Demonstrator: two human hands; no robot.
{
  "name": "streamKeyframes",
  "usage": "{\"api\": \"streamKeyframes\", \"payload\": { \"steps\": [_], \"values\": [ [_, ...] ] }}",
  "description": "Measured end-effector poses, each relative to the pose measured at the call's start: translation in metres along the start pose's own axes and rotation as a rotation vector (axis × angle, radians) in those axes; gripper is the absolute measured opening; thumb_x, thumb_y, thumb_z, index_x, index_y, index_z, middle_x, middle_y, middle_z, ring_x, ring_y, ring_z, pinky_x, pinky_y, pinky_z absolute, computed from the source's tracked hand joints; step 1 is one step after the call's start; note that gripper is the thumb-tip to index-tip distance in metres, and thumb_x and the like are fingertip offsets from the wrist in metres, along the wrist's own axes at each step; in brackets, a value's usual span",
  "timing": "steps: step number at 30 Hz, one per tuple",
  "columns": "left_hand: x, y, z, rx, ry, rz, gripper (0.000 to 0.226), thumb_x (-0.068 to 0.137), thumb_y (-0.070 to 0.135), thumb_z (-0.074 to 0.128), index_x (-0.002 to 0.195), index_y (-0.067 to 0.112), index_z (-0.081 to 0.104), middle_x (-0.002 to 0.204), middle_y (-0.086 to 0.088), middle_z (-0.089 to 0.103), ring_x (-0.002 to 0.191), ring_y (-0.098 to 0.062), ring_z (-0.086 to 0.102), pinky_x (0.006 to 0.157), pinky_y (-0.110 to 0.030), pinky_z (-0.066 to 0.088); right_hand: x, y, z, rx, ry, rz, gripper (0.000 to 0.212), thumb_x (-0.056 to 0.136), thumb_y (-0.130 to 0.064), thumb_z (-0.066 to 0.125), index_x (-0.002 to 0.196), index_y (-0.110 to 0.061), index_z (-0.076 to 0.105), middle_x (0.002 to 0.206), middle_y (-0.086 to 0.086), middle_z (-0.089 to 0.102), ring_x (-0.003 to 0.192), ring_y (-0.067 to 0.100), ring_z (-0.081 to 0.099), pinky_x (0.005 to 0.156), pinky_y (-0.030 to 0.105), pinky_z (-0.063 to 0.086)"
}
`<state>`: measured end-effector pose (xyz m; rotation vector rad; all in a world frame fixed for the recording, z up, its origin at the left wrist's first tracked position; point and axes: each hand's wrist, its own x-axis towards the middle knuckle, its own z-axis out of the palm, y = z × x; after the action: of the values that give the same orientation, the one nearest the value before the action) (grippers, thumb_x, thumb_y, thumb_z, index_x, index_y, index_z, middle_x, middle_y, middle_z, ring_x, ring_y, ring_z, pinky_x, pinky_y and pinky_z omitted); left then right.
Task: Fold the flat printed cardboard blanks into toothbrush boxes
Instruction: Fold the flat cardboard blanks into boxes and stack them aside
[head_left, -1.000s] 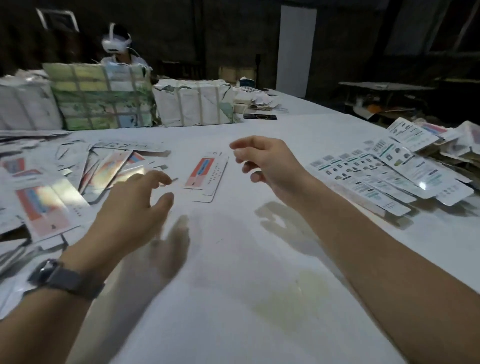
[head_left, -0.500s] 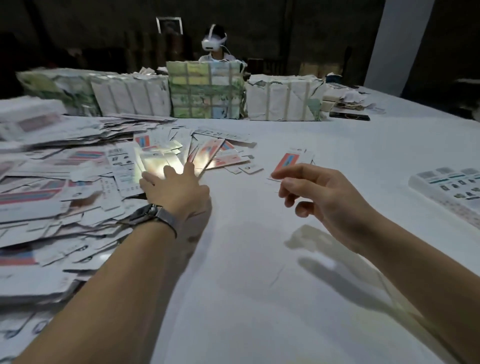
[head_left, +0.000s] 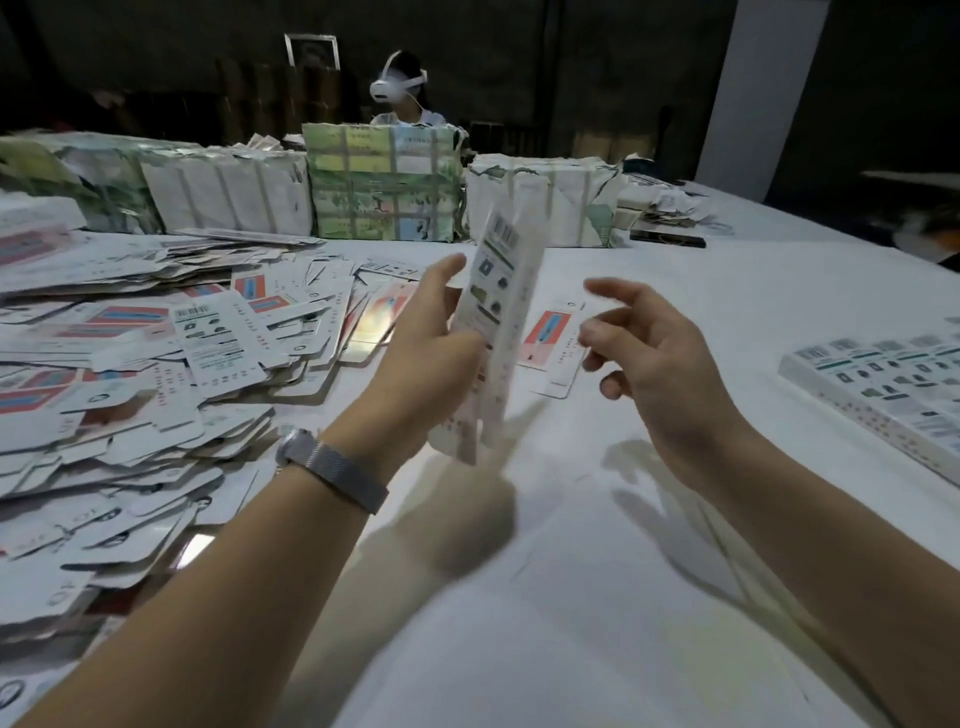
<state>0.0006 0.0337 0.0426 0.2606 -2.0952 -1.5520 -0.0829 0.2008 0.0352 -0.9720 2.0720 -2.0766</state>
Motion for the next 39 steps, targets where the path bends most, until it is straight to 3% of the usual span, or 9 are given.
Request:
{"api": "streamKeyframes", "payload": {
  "steps": [5, 10, 15, 19, 23, 26, 30, 35, 39],
  "values": [
    [-0.012, 0.006, 0.016, -0.229, -0.230, -0.116, 0.079, 0.075, -0.015, 0.042, 0.140, 0.029, 0.049, 0.110, -0.002, 0.072, 0.091, -0.014, 0.071, 0.063, -0.025, 0.053, 0.011, -0.006, -0.017, -0.172, 0.191, -0.151, 0.040, 0.100, -0.027, 0.056, 0.134, -0.041, 0.042, 0.088, 0.000, 0.051, 0.070, -0.003, 0.060, 0.059, 0.011, 0.047],
    [-0.022, 0.005, 0.029, -0.484, -0.478, -0.175, 0.080, 0.072, -0.019, 0.035, 0.125, 0.038, 0.056, 0.098, -0.009, 0.072, 0.088, -0.025, 0.073, 0.066, -0.039, 0.059, 0.006, -0.002, -0.016, -0.221, 0.072, -0.211, 0.050, 0.095, -0.021, 0.062, 0.140, -0.033, 0.044, 0.081, 0.001, 0.045, 0.083, 0.026, 0.066, 0.072, 0.034, 0.062],
    [-0.035, 0.004, 0.033, -0.607, -0.524, -0.178, 0.074, 0.069, -0.003, 0.043, 0.121, 0.048, 0.055, 0.104, -0.013, 0.072, 0.091, -0.036, 0.073, 0.067, -0.044, 0.060, 0.004, 0.003, -0.008, -0.242, -0.024, -0.233, 0.048, 0.085, -0.023, 0.063, 0.131, -0.035, 0.054, 0.064, -0.011, 0.038, 0.070, 0.032, 0.055, 0.072, 0.049, 0.059],
    [-0.022, 0.011, 0.041, -0.389, -0.333, -0.130, 0.041, 0.104, 0.016, 0.044, 0.144, 0.021, 0.045, 0.131, -0.020, 0.062, 0.117, -0.042, 0.061, 0.075, -0.024, 0.058, 0.004, 0.005, -0.011, -0.338, 0.016, -0.308, 0.043, 0.089, -0.019, 0.066, 0.132, -0.023, 0.063, 0.063, -0.014, 0.054, 0.060, 0.004, 0.055, 0.060, 0.020, 0.050],
    [-0.035, 0.013, 0.039, -0.501, -0.451, -0.223, 0.060, 0.092, 0.066, 0.030, 0.117, 0.029, 0.069, 0.106, -0.020, 0.073, 0.092, -0.039, 0.072, 0.069, -0.042, 0.061, 0.007, 0.005, -0.014, -0.399, 0.057, -0.324, 0.032, 0.091, -0.024, 0.067, 0.123, -0.021, 0.070, 0.055, -0.019, 0.054, 0.055, 0.004, 0.051, 0.059, 0.027, 0.052],
    [-0.041, 0.013, 0.037, -0.498, -0.398, -0.200, 0.061, 0.096, 0.065, 0.025, 0.125, 0.025, 0.062, 0.099, -0.019, 0.074, 0.083, -0.038, 0.074, 0.063, -0.037, 0.060, 0.007, -0.001, -0.015, -0.395, 0.074, -0.307, 0.024, 0.092, -0.025, 0.069, 0.116, -0.024, 0.073, 0.055, -0.006, 0.058, 0.056, 0.018, 0.058, 0.062, 0.044, 0.058],
    [-0.035, 0.022, 0.047, -0.401, -0.381, -0.151, 0.056, 0.104, 0.050, 0.016, 0.124, 0.020, 0.059, 0.100, -0.016, 0.072, 0.076, -0.031, 0.073, 0.061, -0.038, 0.059, 0.010, -0.009, -0.023, -0.408, 0.085, -0.325, 0.012, 0.093, -0.029, 0.069, 0.090, -0.017, 0.069, 0.054, -0.014, 0.058, 0.049, 0.006, 0.055, 0.049, 0.018, 0.047],
    [-0.027, 0.009, 0.058, -0.255, -0.411, 0.095, 0.032, 0.107, 0.012, 0.032, 0.129, 0.002, 0.053, 0.078, 0.005, 0.057, 0.045, 0.009, 0.059, 0.049, -0.011, 0.047, 0.014, -0.017, -0.034, -0.549, 0.043, -0.310, 0.040, 0.095, -0.044, 0.060, 0.081, -0.007, 0.065, 0.070, 0.002, 0.068, 0.065, 0.018, 0.064, 0.059, 0.041, 0.052],
    [-0.030, 0.018, 0.054, -0.369, -0.448, -0.146, 0.051, 0.104, 0.046, 0.028, 0.137, 0.014, 0.050, 0.110, -0.021, 0.070, 0.067, -0.018, 0.073, 0.057, -0.027, 0.056, 0.016, -0.024, -0.043, -0.554, -0.013, -0.312, 0.042, 0.097, -0.041, 0.057, 0.079, -0.004, 0.063, 0.075, 0.003, 0.069, 0.072, 0.023, 0.067, 0.061, 0.048, 0.052]
  ]
}}
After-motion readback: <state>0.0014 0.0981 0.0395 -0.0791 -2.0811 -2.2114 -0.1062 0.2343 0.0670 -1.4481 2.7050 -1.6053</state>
